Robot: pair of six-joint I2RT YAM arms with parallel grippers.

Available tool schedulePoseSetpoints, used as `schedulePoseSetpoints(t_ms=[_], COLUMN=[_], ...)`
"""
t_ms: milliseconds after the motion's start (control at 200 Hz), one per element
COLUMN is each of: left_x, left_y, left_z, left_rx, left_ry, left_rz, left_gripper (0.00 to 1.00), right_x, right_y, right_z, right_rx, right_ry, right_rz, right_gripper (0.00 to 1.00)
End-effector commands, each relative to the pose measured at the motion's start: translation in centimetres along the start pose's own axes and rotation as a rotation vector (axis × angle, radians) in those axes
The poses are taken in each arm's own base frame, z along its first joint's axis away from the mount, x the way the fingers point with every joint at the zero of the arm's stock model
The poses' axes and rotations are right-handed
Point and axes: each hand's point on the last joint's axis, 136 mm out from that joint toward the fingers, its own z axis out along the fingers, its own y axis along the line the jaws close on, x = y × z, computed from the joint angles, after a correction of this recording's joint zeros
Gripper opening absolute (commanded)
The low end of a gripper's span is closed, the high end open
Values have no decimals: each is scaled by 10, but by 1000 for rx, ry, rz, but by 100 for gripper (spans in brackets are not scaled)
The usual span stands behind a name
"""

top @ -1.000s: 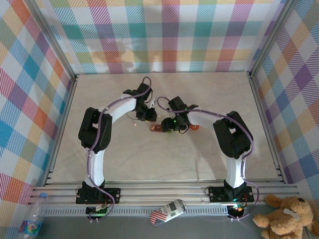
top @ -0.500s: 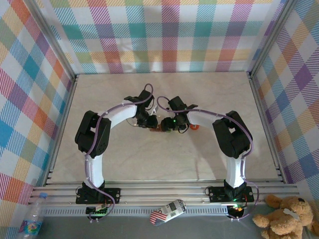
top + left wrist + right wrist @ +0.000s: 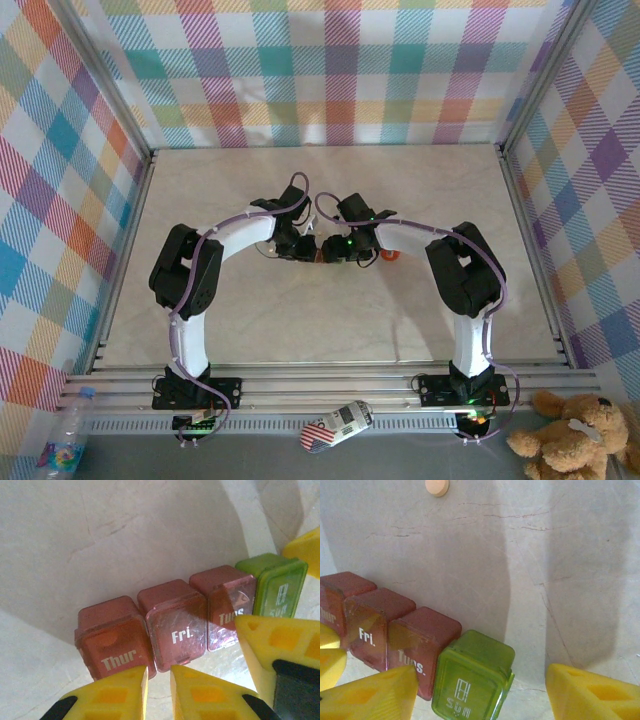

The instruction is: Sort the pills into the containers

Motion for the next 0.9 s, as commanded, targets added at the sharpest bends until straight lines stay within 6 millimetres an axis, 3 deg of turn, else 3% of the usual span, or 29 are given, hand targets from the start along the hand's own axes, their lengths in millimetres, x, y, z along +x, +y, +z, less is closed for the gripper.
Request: schedulePoseSetpoints(t_ms=[0,465,895], left_x=[0,-38,-17], left_y=[9,10,13], left_z=[3,-7,9], left_rx=[-61,-104,-74], left_ry=[-8,-40,-8], left_rz=[-4,23,-9], left_gripper=[20,24,24], right_x=[16,-10,-9], right_y=[-23,-33,-40], right_z=[20,16,23], right_rx=[62,37,36], right_ry=[73,59,78], right_rz=[39,97,128], right_gripper=[68,67,66])
